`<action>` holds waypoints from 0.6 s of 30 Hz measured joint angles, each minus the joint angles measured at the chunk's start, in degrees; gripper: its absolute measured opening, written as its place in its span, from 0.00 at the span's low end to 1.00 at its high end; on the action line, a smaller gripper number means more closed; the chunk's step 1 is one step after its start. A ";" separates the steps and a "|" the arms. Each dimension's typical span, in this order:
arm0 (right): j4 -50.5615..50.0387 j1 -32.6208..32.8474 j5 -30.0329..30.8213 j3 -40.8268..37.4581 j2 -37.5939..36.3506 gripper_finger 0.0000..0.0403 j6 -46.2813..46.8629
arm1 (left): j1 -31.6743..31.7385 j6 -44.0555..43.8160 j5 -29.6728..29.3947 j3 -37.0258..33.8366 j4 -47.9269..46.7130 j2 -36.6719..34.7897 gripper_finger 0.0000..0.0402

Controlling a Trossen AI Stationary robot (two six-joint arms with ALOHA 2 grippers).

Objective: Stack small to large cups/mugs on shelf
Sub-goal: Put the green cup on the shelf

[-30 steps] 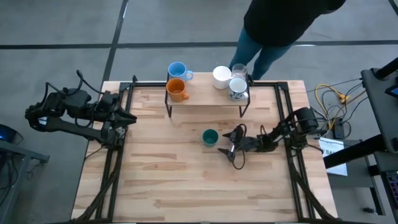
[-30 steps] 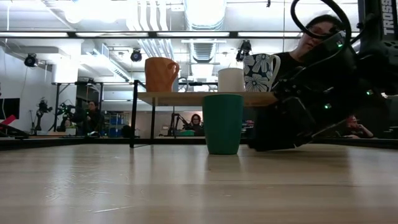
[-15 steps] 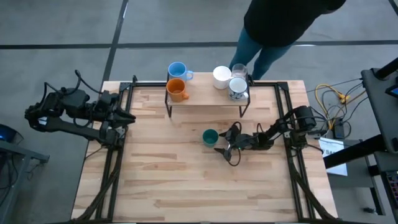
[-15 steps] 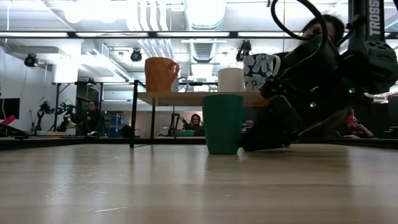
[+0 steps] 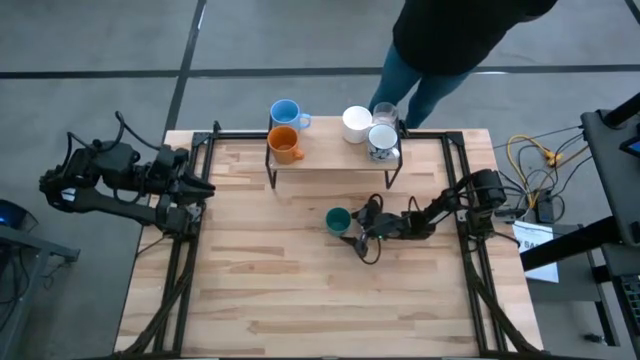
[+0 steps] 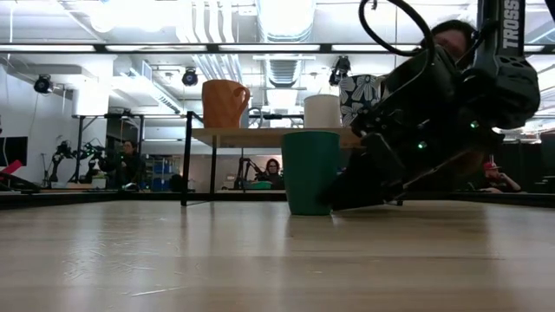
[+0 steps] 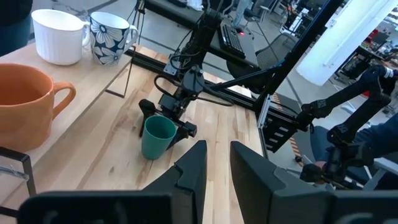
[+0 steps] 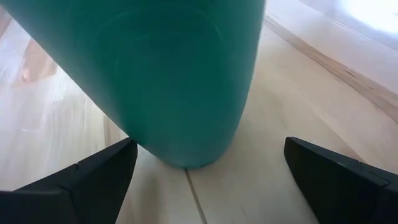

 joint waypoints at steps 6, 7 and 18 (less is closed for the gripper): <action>-1.79 0.00 -0.33 1.23 -0.02 0.99 -0.22 | 0.00 0.10 0.01 0.00 0.00 -0.10 0.14; -1.79 -0.02 -0.51 1.35 -0.02 0.99 -0.22 | 0.02 0.10 0.01 0.00 0.00 -0.10 0.14; -1.81 0.00 -2.66 4.55 1.87 0.99 -0.24 | 0.00 0.10 0.01 0.00 0.00 -0.13 0.14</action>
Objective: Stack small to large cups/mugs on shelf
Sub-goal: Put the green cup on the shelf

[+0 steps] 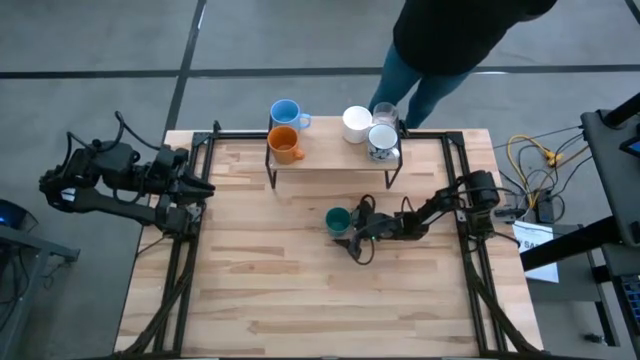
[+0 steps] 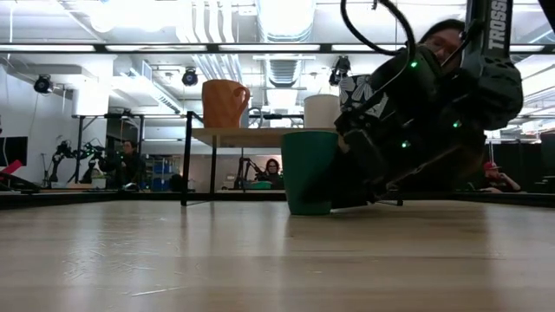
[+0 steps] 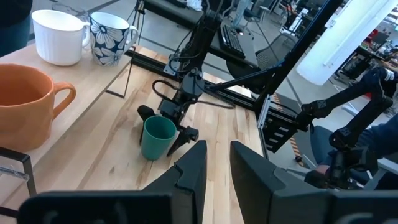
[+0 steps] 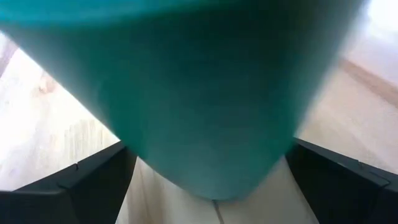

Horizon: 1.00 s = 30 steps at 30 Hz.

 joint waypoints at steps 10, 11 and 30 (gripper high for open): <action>0.77 -0.02 -0.61 4.21 4.08 0.99 -0.83 | 0.00 0.00 0.22 0.00 -0.02 -0.45 0.14; 0.52 -0.08 -0.63 4.32 3.96 0.99 -1.03 | 0.02 -0.01 0.22 0.00 -0.03 -0.57 0.14; 0.62 -2.75 -1.07 4.81 3.71 0.99 -1.05 | 0.01 0.09 0.21 -0.98 -0.11 -1.42 0.14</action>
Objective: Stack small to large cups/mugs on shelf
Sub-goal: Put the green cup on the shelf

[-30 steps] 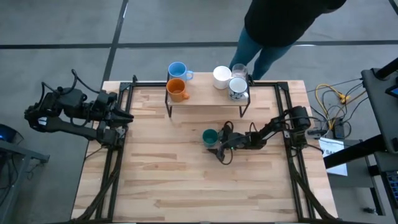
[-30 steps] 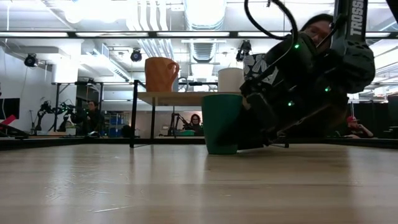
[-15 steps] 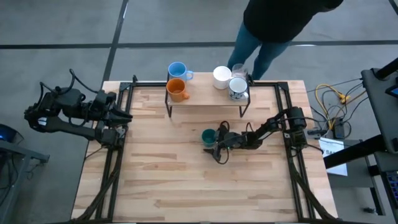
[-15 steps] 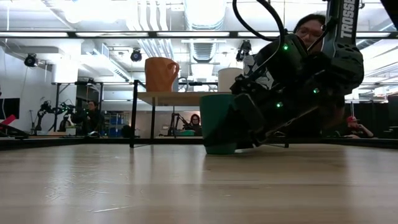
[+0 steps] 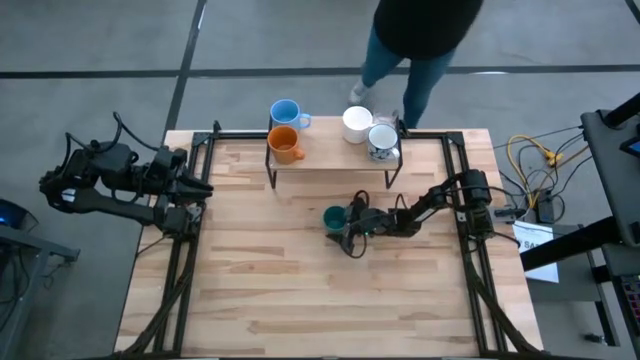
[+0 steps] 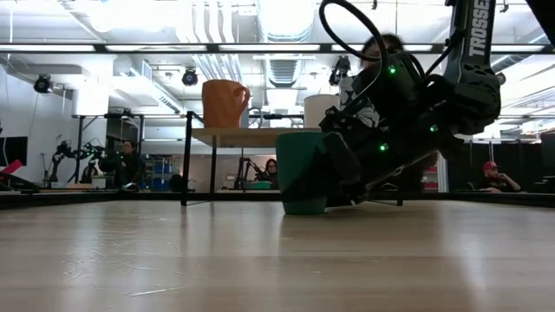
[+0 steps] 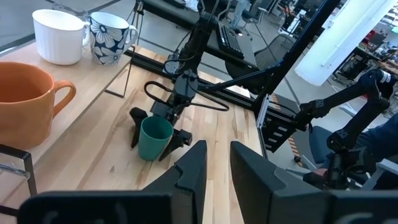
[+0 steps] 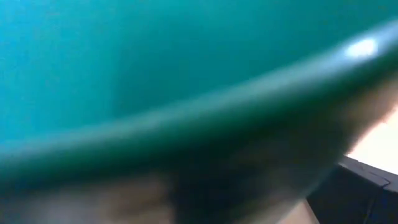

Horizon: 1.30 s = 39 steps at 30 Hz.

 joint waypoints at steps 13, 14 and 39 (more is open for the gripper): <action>0.24 -0.04 0.11 0.20 -0.05 0.98 -0.52 | 0.00 -0.02 -0.01 -0.36 -0.40 -0.47 0.14; 0.26 -0.04 0.04 0.26 -0.07 0.97 -0.68 | 0.01 -0.04 -0.01 -0.48 -0.44 -0.53 0.14; -0.18 0.02 -0.52 0.59 -0.15 0.72 -1.09 | 0.01 -0.02 -0.03 -0.66 -1.91 -1.14 0.14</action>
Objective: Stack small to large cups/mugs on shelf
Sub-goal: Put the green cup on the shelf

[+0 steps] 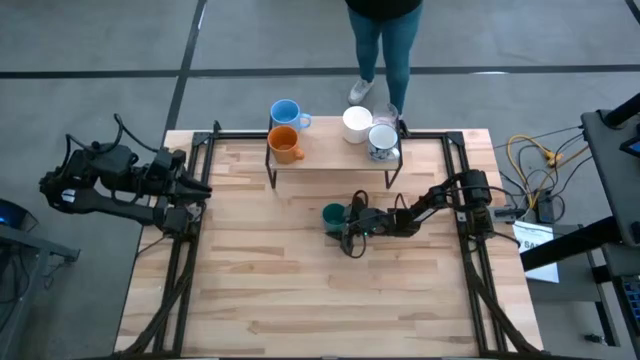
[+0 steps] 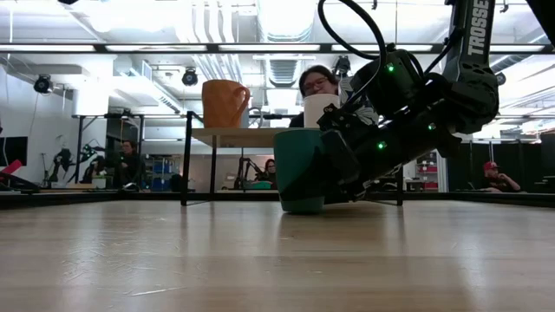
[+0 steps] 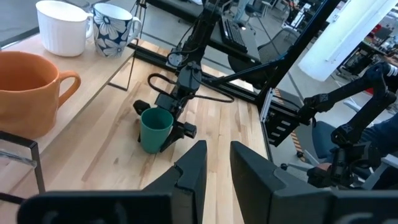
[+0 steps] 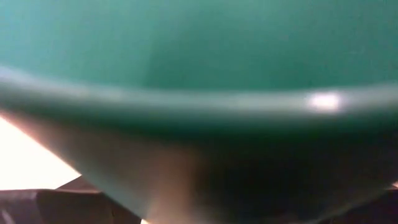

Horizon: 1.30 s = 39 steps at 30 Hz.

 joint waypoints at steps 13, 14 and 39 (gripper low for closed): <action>-1.24 0.00 0.02 0.47 -0.01 0.71 -3.52 | -0.02 0.02 0.00 0.00 0.03 -0.08 0.14; -1.96 0.00 -0.12 0.78 -0.11 0.71 -3.95 | 0.00 0.02 0.00 0.00 0.03 -0.14 0.14; -11.30 -0.34 -2.55 7.19 -5.32 0.71 -7.33 | -0.02 0.61 0.00 0.00 0.09 -0.53 0.14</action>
